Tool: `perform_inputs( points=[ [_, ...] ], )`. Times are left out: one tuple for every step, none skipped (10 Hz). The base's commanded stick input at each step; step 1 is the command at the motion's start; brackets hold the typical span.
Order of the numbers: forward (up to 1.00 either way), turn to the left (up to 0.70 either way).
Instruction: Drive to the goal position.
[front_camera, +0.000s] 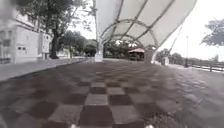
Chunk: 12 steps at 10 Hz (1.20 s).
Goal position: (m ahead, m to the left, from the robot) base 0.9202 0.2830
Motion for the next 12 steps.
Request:
perform_inputs(
  points=[
    [0.85, 0.01],
    [0.85, 0.01],
    [0.85, 0.01],
    [0.85, 0.01],
    [0.85, 0.01],
    [0.85, 0.01],
    [0.85, 0.01],
    [0.85, 0.01],
    [0.85, 0.01],
    [0.85, 0.01],
    [0.85, 0.01],
    [0.85, 0.01]
  ],
)
